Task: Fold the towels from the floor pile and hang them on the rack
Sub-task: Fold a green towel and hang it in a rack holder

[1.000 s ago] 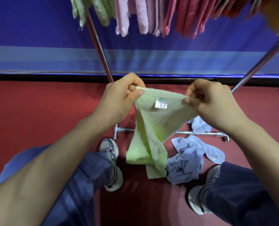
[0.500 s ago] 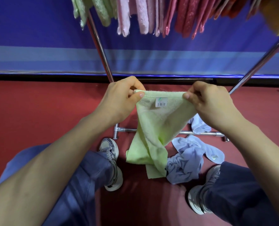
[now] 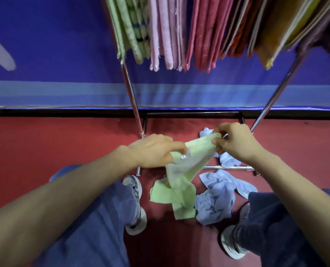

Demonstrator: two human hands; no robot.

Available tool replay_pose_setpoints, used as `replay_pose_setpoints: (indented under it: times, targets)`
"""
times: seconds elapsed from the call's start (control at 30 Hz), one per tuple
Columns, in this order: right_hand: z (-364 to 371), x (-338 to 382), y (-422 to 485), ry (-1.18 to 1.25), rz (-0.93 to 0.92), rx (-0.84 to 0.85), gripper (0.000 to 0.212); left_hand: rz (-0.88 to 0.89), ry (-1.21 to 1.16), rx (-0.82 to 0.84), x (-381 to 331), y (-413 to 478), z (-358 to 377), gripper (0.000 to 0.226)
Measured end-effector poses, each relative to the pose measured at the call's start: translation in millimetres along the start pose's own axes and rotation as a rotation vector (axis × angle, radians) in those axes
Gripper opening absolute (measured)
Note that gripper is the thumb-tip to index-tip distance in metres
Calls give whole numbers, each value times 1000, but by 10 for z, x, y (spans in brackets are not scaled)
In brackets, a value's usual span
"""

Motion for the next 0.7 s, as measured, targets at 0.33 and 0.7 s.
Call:
replay_pose_setpoints:
  times: [0.33, 0.7]
  targets:
    - [-1388, 1260, -436, 93, -56, -313, 12, -3, 386, -242, -489, -619, -2017, 47]
    - [-1700, 1819, -979, 55, -142, -473, 8, -37, 363, -348, -833, -1332, -2511, 45]
Point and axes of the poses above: each hand's wrist, its own y-axis towards the middle knuckle, its own z-axis out of the palm, x = y × z, the point moved 7 cm from there along y, towards the middle knuckle, and after that the axes turned 6 degrees about y, right-handed, at the moved point
